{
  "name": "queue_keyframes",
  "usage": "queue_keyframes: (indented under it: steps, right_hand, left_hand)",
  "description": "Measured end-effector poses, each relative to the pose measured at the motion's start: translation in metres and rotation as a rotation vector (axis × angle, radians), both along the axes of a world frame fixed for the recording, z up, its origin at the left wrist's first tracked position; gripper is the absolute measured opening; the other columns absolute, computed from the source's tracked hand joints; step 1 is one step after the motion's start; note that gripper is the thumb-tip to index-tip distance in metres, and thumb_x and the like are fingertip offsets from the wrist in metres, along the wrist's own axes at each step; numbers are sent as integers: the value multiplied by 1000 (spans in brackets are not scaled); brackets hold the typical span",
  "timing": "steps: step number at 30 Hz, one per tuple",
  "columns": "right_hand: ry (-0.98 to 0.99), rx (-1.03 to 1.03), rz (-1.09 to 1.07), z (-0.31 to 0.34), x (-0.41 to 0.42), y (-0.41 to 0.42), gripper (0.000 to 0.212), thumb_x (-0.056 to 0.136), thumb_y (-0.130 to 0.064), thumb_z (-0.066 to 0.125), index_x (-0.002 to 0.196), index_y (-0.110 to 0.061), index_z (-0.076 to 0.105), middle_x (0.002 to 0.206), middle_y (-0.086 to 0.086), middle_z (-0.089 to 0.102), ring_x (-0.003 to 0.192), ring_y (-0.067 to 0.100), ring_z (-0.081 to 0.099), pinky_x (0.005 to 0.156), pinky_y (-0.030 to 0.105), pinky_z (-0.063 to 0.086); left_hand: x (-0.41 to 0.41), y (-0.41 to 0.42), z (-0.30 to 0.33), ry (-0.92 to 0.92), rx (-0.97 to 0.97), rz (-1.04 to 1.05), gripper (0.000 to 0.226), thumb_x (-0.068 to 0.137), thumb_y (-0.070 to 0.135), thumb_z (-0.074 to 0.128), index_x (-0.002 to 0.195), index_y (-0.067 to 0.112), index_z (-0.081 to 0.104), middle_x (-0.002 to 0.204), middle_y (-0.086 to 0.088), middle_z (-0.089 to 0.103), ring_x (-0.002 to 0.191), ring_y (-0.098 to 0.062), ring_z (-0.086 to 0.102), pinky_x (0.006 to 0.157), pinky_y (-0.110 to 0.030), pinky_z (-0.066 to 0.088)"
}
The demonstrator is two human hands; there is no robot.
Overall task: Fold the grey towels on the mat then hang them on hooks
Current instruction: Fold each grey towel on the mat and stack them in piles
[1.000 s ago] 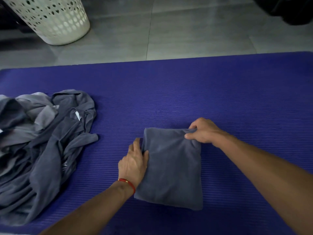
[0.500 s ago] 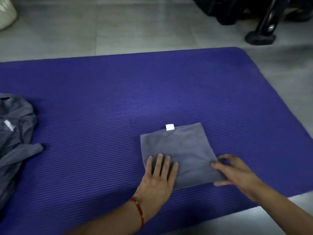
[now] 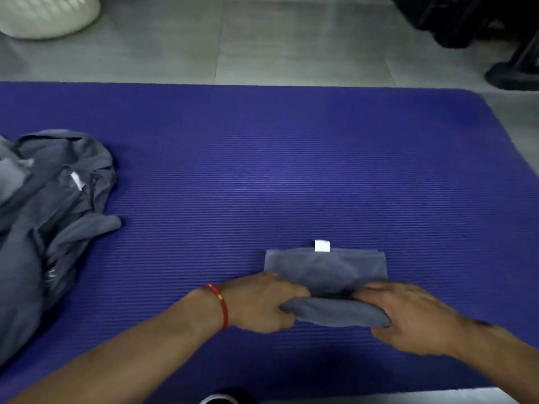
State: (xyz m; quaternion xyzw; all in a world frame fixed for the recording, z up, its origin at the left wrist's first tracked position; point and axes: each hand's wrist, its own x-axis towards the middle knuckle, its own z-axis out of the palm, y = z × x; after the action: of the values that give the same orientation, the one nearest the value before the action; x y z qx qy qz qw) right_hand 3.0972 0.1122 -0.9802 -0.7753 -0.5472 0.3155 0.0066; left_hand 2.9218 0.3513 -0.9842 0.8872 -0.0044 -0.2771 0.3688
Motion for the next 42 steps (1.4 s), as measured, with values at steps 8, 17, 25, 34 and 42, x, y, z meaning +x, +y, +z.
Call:
queue_keyframes:
  steps: [8,17,25,34,42]
  right_hand:
    - [284,25,-516,1,41,10,15,87,-48,74,95,-36,69,90,-15,74,84,4,70,81,37,59]
    - [-368,199,-713,-16,7,32,52,96,-59,52,133,-23,50,121,1,62,105,26,65,80,43,56]
    - [-434,111,-216,-63,-32,47,64,105,-55,15,160,-24,28,162,4,35,154,26,23,121,65,11]
    - [-219,186,-708,-72,-21,25,71,101,-65,12,162,-29,11,171,-7,-3,157,18,-2,127,53,1]
    - [-71,336,-625,-42,9,7,71,88,-67,54,146,-26,49,141,-11,40,126,14,49,110,38,44]
  left_hand:
    - [-38,-2,-36,-138,-397,887,41,80,38,82,112,34,56,101,5,73,94,-9,71,82,-29,59]
    - [-10,-6,-42,-118,-89,1200,26,89,37,74,110,27,62,92,14,67,84,1,64,66,-12,51]
    - [-9,0,-54,-38,-174,1325,27,80,27,85,94,23,63,85,0,74,76,-14,73,67,-36,63]
    - [-5,0,-55,-79,-36,1215,28,83,32,81,105,25,65,90,10,72,82,-6,70,75,-28,61]
    - [-19,-6,-51,-321,83,1008,46,86,37,75,129,29,58,110,11,50,91,-4,58,84,-22,51]
